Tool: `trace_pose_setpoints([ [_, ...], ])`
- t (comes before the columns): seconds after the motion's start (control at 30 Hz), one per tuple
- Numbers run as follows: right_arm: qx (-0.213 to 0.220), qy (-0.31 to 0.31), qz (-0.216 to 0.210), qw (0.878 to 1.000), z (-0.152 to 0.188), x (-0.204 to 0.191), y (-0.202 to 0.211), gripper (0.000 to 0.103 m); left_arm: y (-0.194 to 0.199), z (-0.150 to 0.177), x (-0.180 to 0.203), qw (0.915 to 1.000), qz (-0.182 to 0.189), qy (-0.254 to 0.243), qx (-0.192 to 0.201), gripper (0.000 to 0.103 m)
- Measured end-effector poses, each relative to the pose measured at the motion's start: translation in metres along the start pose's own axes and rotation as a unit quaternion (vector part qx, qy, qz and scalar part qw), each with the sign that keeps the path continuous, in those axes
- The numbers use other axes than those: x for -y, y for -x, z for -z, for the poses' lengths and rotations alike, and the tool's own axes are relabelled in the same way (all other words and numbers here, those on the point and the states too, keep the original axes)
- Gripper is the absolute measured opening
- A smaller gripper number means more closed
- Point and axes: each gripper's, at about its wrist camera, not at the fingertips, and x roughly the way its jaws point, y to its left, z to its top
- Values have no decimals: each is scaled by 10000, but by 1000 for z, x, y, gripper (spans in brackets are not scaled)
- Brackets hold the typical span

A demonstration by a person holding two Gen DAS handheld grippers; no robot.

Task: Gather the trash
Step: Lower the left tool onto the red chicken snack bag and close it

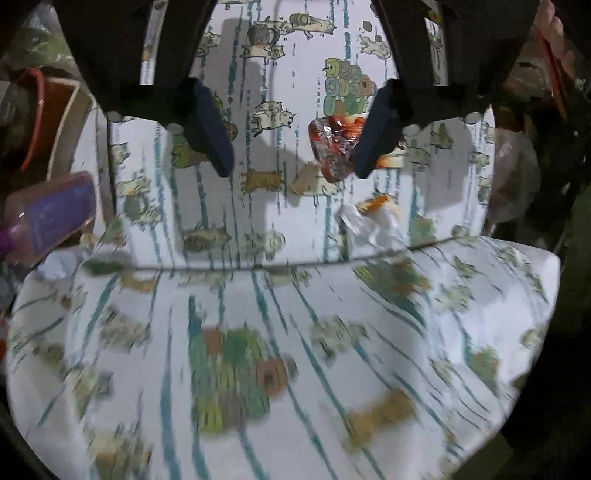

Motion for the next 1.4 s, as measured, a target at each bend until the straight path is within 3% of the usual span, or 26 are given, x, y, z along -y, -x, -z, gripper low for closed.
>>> trace_pose_setpoints([
  [0.07,-118,-52,-47,9999,-1,3,-18,61,-16,0,-4,9997,49,131,-210,86],
  [0.2,-164,-283,134,9994,-1,10,-45,60,-41,7,-3,9982,-336,232,-438,86],
  [0.23,-220,-383,169,9989,2,12,-52,60,-44,8,-2,9980,-249,275,-516,86],
  [0.33,-414,-543,62,9976,3,13,-71,49,-57,9,6,9970,-17,270,-726,86],
  [0.5,-272,-361,303,9985,6,1,-86,44,-78,14,9,9954,-295,126,-900,86],
  [0.57,-385,-296,278,9984,6,-5,-93,34,-89,17,4,9937,-387,152,-1039,86],
  [0.7,-484,-15,332,9983,10,-17,-98,27,-107,28,-10,9895,-494,228,-1337,86],
  [0.77,-571,59,145,9982,13,-22,-100,13,-109,32,-14,9886,-424,260,-1420,86],
  [0.83,-802,42,-139,9967,16,-25,-104,8,-111,36,-17,9875,-305,286,-1519,86],
  [1.0,-1211,356,-512,9907,30,-47,-109,7,-111,43,-16,9853,-57,380,-1662,86],
  [1.13,-1720,890,-1075,9752,50,-78,-117,7,-113,45,-12,9851,-40,357,-1681,86],
  [1.23,-1773,1213,-948,9720,64,-90,-114,7,-120,45,-11,9836,-19,455,-1747,86],
  [1.4,-1610,887,-562,9814,60,-73,-96,7,-137,44,-15,9765,147,1007,-1900,86],
])
